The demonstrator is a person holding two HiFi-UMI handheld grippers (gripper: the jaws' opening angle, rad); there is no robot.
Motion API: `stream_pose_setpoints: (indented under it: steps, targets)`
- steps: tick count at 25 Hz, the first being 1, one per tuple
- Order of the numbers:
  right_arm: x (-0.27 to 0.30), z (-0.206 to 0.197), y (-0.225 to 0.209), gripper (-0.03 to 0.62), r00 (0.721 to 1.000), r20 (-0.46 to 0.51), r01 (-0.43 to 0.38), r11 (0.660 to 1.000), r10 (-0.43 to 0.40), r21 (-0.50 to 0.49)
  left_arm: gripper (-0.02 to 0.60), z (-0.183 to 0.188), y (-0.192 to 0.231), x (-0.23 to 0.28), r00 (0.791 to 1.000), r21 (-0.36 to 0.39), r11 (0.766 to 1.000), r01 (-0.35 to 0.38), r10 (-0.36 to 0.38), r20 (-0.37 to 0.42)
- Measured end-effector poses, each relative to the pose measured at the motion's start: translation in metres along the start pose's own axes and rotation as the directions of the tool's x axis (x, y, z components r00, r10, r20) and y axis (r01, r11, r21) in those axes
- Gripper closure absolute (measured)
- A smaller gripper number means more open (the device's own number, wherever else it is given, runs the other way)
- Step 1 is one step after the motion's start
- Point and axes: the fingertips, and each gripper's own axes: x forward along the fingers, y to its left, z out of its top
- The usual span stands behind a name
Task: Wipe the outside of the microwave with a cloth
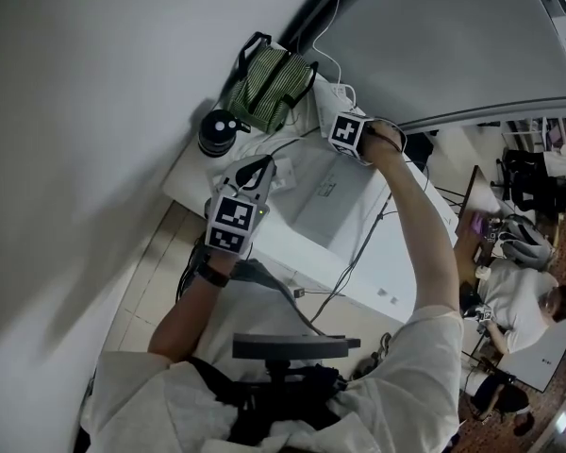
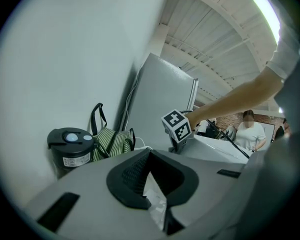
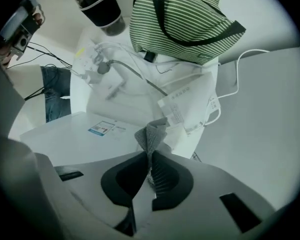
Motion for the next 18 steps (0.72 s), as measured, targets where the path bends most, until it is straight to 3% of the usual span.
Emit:
stream_pose_setpoints:
  steps: [6, 13, 15, 18]
  targets:
    - [-0.024, 0.004, 0.084, 0.571, 0.99, 0.042, -0.131, 0.984, 0.137, -0.117, 0.555, 0.005, -0.015, -0.007, 1.0, -0.029, 0.999, 0.027, -0.026, 0.013]
    - [-0.07, 0.007, 0.217, 0.571, 0.947, 0.113, -0.256, 0.919, 0.301, -0.3, 0.555, 0.016, -0.026, -0.014, 0.999, -0.003, 1.0, 0.02, -0.02, 0.031]
    - [-0.084, 0.003, 0.254, 0.571, 0.918, 0.138, -0.309, 0.889, 0.371, -0.337, 0.555, 0.019, -0.031, -0.014, 0.999, 0.007, 1.0, 0.024, -0.024, 0.036]
    - [-0.104, 0.004, 0.307, 0.571, 0.838, 0.183, -0.422, 0.823, 0.514, -0.381, 0.555, 0.019, -0.039, -0.011, 0.999, 0.017, 0.999, 0.04, -0.041, 0.036]
